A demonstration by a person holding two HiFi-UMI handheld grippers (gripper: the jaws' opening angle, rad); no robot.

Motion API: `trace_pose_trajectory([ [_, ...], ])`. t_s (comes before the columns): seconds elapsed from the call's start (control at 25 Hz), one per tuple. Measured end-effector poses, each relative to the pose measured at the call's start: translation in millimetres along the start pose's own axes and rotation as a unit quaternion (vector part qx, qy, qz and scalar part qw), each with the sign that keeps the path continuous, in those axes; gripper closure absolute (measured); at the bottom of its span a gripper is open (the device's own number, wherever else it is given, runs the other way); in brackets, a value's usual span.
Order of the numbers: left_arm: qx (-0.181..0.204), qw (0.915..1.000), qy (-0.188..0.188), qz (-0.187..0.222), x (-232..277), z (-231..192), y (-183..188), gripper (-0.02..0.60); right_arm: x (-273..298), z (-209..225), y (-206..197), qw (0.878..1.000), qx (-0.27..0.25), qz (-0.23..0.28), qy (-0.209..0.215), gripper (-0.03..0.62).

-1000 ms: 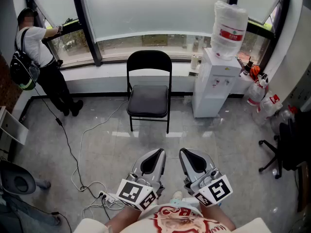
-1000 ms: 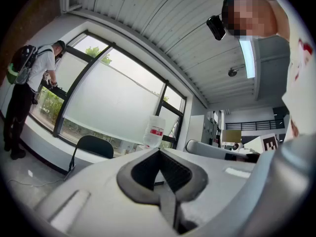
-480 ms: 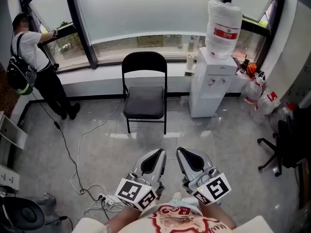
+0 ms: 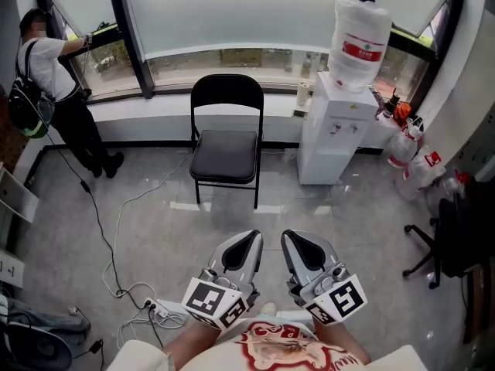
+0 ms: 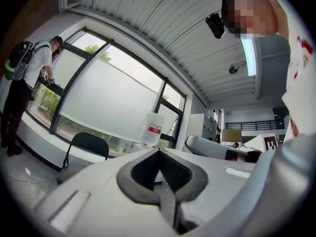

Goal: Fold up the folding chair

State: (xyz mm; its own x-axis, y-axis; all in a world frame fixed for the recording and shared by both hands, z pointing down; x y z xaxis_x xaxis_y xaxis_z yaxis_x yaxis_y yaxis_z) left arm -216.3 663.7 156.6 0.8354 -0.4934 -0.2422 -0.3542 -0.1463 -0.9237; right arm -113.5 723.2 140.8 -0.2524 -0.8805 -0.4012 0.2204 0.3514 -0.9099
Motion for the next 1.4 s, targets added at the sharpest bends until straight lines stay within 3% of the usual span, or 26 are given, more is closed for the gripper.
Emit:
trace_pose_trajectory([
  [0.32,0.03,0.9992,0.027,-0.001,11.5,16.8,-16.1,0.581,-23.7,34.0,-0.8,1.0,0.017,-0.001,-0.006,0.571],
  [0.56,0.031,0.9986,0.041,-0.01,15.4,11.7,-17.4,0.581,-16.9,41.0,-5.8,0.999,0.033,0.003,0.0,0.571],
  [0.8,0.021,0.9993,0.03,-0.011,31.9,-4.5,-25.8,0.581,-3.5,52.1,-17.8,1.0,0.018,-0.004,0.003,0.571],
  [1.08,0.032,0.9994,0.01,0.003,82.5,-51.0,-24.9,0.581,43.3,90.7,-30.0,1.0,-0.005,-0.002,-0.013,0.571],
  [1.4,0.024,0.9996,-0.011,0.011,165.1,-136.6,-2.9,0.581,143.1,143.5,-54.4,0.999,-0.027,0.003,-0.025,0.571],
])
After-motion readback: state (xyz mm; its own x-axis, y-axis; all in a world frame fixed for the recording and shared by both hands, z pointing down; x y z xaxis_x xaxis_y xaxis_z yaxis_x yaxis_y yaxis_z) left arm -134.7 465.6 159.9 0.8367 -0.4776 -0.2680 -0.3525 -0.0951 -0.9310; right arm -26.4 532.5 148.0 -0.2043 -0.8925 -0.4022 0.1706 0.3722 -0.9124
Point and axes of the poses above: the fingertips, and each gripper's own axes: x forward along the fingers, z to its right, y out of its top, the point moved 5 cm from there along -x, backward along the fingers, and after that the axes turned 12 degrees about z, right-handed, at the moved point
